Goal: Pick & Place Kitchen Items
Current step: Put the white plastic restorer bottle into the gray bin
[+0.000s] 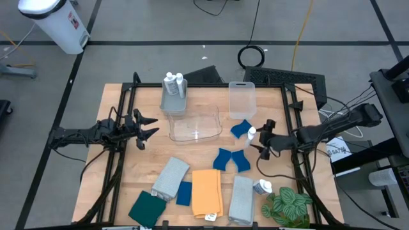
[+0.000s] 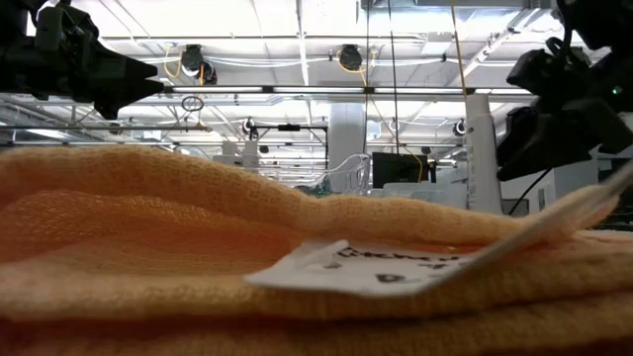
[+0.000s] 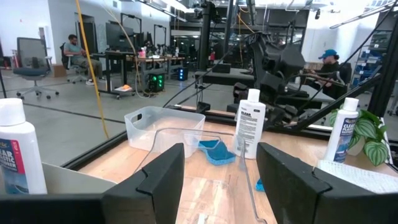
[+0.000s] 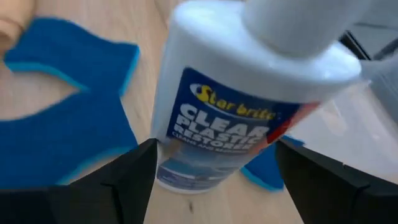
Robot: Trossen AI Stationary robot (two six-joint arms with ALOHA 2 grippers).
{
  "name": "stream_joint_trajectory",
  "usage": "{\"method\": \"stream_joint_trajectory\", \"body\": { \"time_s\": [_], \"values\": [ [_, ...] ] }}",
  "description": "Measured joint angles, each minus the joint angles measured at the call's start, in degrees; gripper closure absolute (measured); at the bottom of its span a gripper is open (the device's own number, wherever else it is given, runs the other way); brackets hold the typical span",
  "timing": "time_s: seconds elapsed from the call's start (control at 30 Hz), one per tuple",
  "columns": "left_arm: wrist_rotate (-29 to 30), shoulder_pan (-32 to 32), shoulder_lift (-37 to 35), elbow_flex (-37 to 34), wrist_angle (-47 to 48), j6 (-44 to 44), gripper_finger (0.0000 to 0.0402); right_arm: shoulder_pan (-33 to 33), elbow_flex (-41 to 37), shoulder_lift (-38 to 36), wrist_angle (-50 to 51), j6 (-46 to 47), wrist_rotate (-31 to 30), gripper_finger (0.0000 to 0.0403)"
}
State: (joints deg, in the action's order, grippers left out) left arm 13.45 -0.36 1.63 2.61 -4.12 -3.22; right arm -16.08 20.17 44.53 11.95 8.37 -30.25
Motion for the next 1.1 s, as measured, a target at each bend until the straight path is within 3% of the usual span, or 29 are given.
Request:
{"method": "stream_joint_trajectory", "body": {
  "time_s": [0.43,0.73,0.93,1.1],
  "values": [
    [-0.01,-0.01,0.01,0.0,0.01,0.0,0.0194,-0.02,-10.05,-0.02,-21.94,0.57,0.12,0.0117],
    [-0.02,-0.02,0.02,0.0,0.01,0.0,0.0195,-0.02,-10.98,-0.02,-23.63,-3.67,0.08,0.0119],
    [-0.02,-0.02,0.02,0.0,0.02,0.0,0.0195,-0.02,-10.98,-0.02,-24.37,-9.54,-7.81,0.0121],
    [-0.01,-0.02,0.02,0.0,0.02,0.0,0.0194,-0.02,-10.98,-0.02,-24.18,-7.26,-5.91,0.012]
  ]
}}
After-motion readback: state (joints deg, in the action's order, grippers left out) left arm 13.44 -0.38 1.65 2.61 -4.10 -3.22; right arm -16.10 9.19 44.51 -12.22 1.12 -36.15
